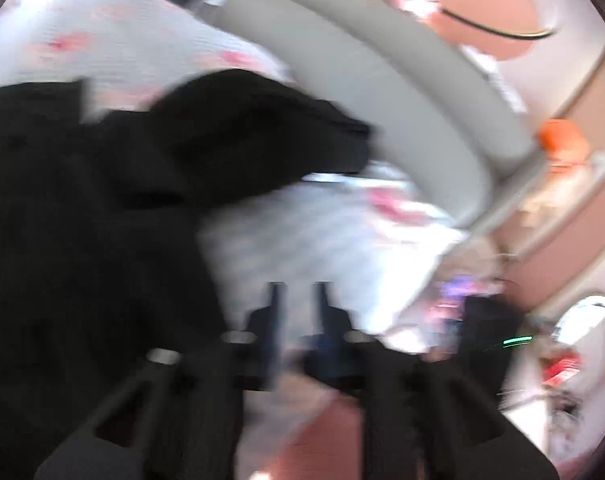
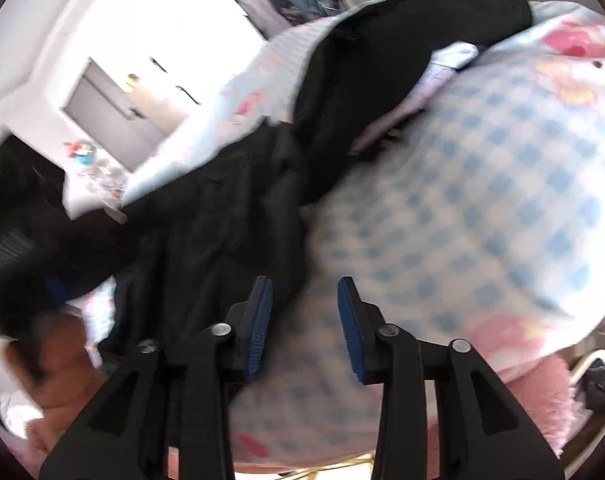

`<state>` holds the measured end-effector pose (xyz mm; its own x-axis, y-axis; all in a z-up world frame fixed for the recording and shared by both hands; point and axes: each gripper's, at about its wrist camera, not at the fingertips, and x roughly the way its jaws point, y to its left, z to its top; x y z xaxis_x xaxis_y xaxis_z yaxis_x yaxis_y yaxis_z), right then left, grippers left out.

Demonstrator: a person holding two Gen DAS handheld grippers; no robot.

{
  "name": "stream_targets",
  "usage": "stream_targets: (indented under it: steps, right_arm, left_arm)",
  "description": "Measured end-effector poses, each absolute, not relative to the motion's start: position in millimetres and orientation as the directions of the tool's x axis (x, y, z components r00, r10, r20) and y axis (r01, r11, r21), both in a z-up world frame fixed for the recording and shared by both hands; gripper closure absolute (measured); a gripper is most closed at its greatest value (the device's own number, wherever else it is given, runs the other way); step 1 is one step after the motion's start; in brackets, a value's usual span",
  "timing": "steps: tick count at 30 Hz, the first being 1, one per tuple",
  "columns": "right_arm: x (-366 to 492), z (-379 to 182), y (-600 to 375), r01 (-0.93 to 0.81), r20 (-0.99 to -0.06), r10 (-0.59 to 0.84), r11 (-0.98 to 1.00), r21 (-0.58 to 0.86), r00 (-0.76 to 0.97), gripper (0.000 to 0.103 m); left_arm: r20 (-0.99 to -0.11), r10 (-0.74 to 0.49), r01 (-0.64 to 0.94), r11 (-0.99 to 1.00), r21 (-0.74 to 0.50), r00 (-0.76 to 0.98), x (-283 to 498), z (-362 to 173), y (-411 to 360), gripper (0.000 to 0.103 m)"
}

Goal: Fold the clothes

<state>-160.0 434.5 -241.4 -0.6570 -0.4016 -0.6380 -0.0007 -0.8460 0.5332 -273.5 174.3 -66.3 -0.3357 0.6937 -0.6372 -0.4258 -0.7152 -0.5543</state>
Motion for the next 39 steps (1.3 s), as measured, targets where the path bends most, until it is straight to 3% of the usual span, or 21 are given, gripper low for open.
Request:
stream_targets:
  steps: [1, 2, 5, 6, 8, 10, 12, 13, 15, 19, 21, 22, 23, 24, 27, 29, 33, 35, 37, 38, 39]
  right_arm:
    - [-161.9, -239.6, 430.0, 0.032, -0.623, -0.425, -0.841, 0.540, -0.657, 0.032]
    - [-169.0, -239.7, 419.6, 0.071, -0.630, -0.445, -0.847, 0.527, -0.636, 0.010]
    - [-198.0, -263.8, 391.3, 0.105, -0.675, -0.482, -0.848, 0.519, -0.558, 0.011]
    - [-203.3, -273.0, 385.7, 0.086, -0.697, -0.471, -0.855, 0.511, -0.541, 0.018]
    - [-211.6, -290.5, 377.2, 0.031, -0.745, -0.431, -0.874, 0.484, -0.509, 0.034]
    - [-212.7, -299.1, 376.9, -0.017, -0.775, -0.388, -0.889, 0.457, -0.499, 0.039]
    - [-206.6, -293.3, 382.7, -0.029, -0.774, -0.364, -0.897, 0.442, -0.518, 0.039]
    - [-203.4, -289.1, 386.3, -0.035, -0.774, -0.352, -0.901, 0.433, -0.527, 0.038]
    - [-194.5, -276.4, 400.8, -0.052, -0.763, -0.335, -0.900, 0.433, -0.553, 0.033]
    - [-170.5, -246.8, 434.5, -0.104, -0.737, -0.253, -0.911, 0.400, -0.626, 0.026]
    - [-162.3, -234.1, 434.0, -0.075, -0.745, -0.206, -0.943, 0.325, -0.635, 0.017]
    - [-160.2, -229.4, 427.9, -0.044, -0.753, -0.187, -0.960, 0.276, -0.630, 0.017]
    - [-161.0, -234.3, 427.5, -0.042, -0.755, -0.209, -0.953, 0.299, -0.622, 0.021]
    - [-161.8, -239.1, 427.1, -0.041, -0.755, -0.231, -0.946, 0.323, -0.613, 0.030]
    - [-164.5, -253.9, 426.2, -0.039, -0.753, -0.297, -0.919, 0.393, -0.587, 0.016]
    - [-174.5, -266.6, 431.3, -0.072, -0.737, -0.349, -0.878, 0.473, -0.579, 0.016]
    - [-204.6, -280.6, 425.9, -0.049, -0.684, -0.410, -0.837, 0.545, -0.603, 0.015]
    - [-225.3, -297.4, 420.8, -0.091, -0.747, -0.341, -0.878, 0.470, -0.570, 0.015]
    - [-246.1, -314.1, 415.6, -0.129, -0.803, -0.268, -0.911, 0.391, -0.532, 0.041]
    - [-255.9, -321.3, 413.3, -0.145, -0.825, -0.234, -0.924, 0.353, -0.515, 0.067]
    - [-258.4, -312.5, 415.2, -0.130, -0.809, -0.241, -0.923, 0.362, -0.535, 0.076]
  left_arm:
    - [-0.669, 0.658, -0.347, -0.752, -0.561, -0.345, -285.0, -80.5, 162.2, 0.056]
    - [-0.678, 0.654, -0.282, -0.756, -0.590, -0.336, -294.8, -93.0, 153.0, 0.056]
    - [-0.677, 0.670, -0.186, -0.739, -0.647, -0.305, -315.0, -120.4, 147.1, 0.053]
    - [-0.679, 0.672, -0.166, -0.736, -0.657, -0.296, -320.5, -128.3, 148.0, 0.051]
    - [-0.681, 0.678, -0.125, -0.728, -0.674, -0.277, -331.6, -143.9, 149.8, 0.034]
    - [-0.713, 0.652, -0.114, -0.753, -0.648, -0.259, -342.9, -156.8, 162.0, 0.034]
    - [-0.760, 0.603, -0.129, -0.796, -0.591, -0.242, -353.0, -166.6, 181.2, 0.070]
    - [-0.771, 0.588, -0.159, -0.809, -0.566, -0.246, -351.5, -163.9, 191.2, 0.099]
    - [-0.744, 0.605, -0.257, -0.795, -0.549, -0.283, -339.7, -142.1, 211.3, 0.101]
    - [-0.600, 0.764, -0.485, -0.628, -0.609, -0.236, -299.5, -82.2, 257.5, 0.101]
    - [-0.554, 0.815, -0.563, -0.541, -0.625, -0.168, -278.5, -67.1, 279.7, 0.097]
    - [-0.563, 0.812, -0.592, -0.531, -0.607, -0.151, -271.0, -67.8, 288.8, 0.082]
    - [-0.571, 0.810, -0.610, -0.523, -0.596, -0.135, -265.2, -69.4, 295.8, 0.068]
    - [-0.575, 0.809, -0.587, -0.526, -0.615, -0.122, -266.1, -74.6, 294.5, 0.064]
    - [-0.565, 0.819, -0.522, -0.527, -0.671, -0.101, -267.9, -86.3, 283.6, 0.063]
    - [-0.557, 0.816, -0.513, -0.549, -0.660, -0.157, -258.6, -83.7, 256.8, 0.049]
    - [-0.631, 0.718, -0.454, -0.686, -0.569, -0.294, -241.5, -90.3, 189.0, 0.047]
    - [-0.672, 0.653, -0.393, -0.754, -0.527, -0.351, -234.1, -97.8, 154.4, 0.047]
    - [-0.722, 0.585, -0.300, -0.811, -0.503, -0.371, -229.5, -117.3, 127.5, 0.047]
    - [-0.744, 0.552, -0.255, -0.834, -0.490, -0.377, -226.7, -126.7, 113.9, 0.047]
    - [-0.757, 0.530, -0.221, -0.848, -0.482, -0.381, -221.8, -134.8, 100.1, 0.047]
